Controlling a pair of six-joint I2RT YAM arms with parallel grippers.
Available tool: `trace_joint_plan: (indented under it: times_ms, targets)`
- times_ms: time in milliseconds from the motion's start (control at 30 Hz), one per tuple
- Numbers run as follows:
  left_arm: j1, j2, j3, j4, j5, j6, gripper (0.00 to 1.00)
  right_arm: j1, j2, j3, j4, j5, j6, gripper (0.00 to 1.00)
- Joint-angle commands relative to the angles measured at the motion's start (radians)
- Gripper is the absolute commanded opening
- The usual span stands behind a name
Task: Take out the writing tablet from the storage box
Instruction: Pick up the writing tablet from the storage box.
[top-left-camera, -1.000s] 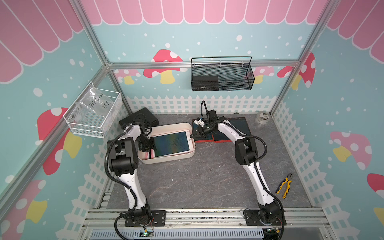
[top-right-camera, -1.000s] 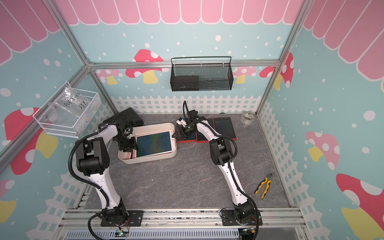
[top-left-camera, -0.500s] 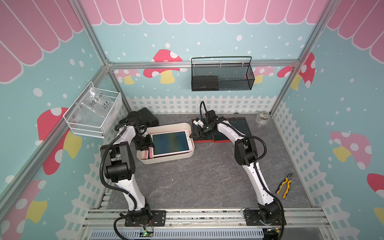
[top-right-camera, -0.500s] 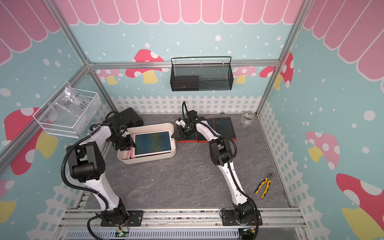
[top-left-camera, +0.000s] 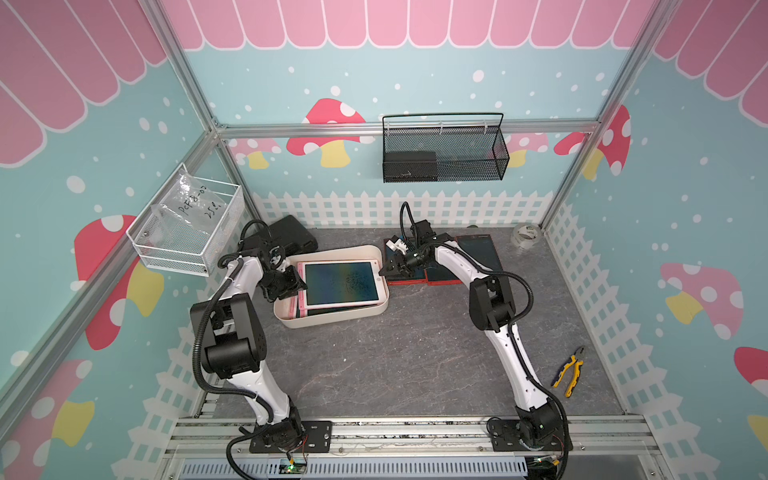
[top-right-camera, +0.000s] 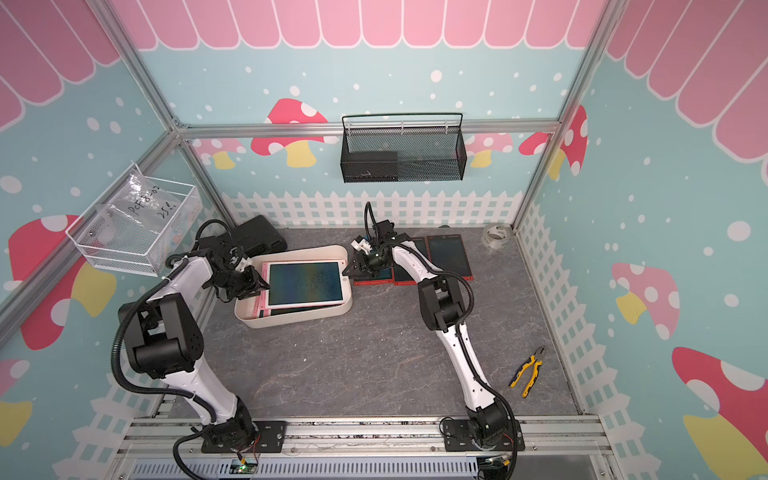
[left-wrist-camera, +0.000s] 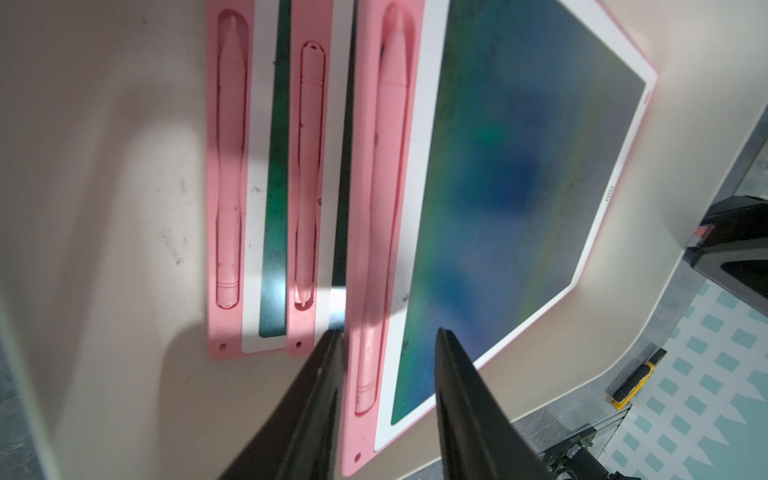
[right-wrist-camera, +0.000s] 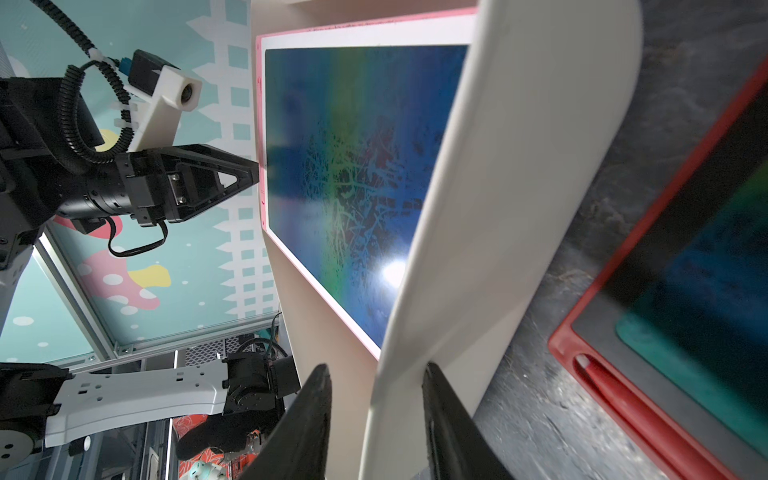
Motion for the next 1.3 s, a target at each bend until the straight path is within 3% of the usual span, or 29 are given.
trace_joint_plan:
  times_ms: [0,433,733,933,1067,1267]
  targets:
    - [-0.035,-0.026,-0.009,0.056,0.244,-0.002,0.37,0.063,0.024,0.026,0.041,-0.11,-0.002,0.38]
    - [-0.03,-0.055,-0.014,0.072,0.375,-0.016,0.26,0.062,0.019,0.028,0.05,-0.121,-0.002,0.38]
    - [-0.019,-0.072,-0.033,0.069,0.329,-0.021,0.26,0.061,0.022,0.028,0.053,-0.123,-0.001,0.37]
    - [-0.012,-0.102,-0.037,0.056,0.291,-0.033,0.18,0.06,0.027,0.027,0.059,-0.13,0.008,0.33]
    - [-0.007,-0.137,-0.038,0.008,0.251,-0.016,0.07,0.063,0.024,0.014,0.069,-0.15,0.013,0.33]
    - [0.014,-0.199,-0.032,-0.043,0.202,-0.009,0.03,0.06,-0.004,0.016,0.061,-0.112,0.005,0.37]
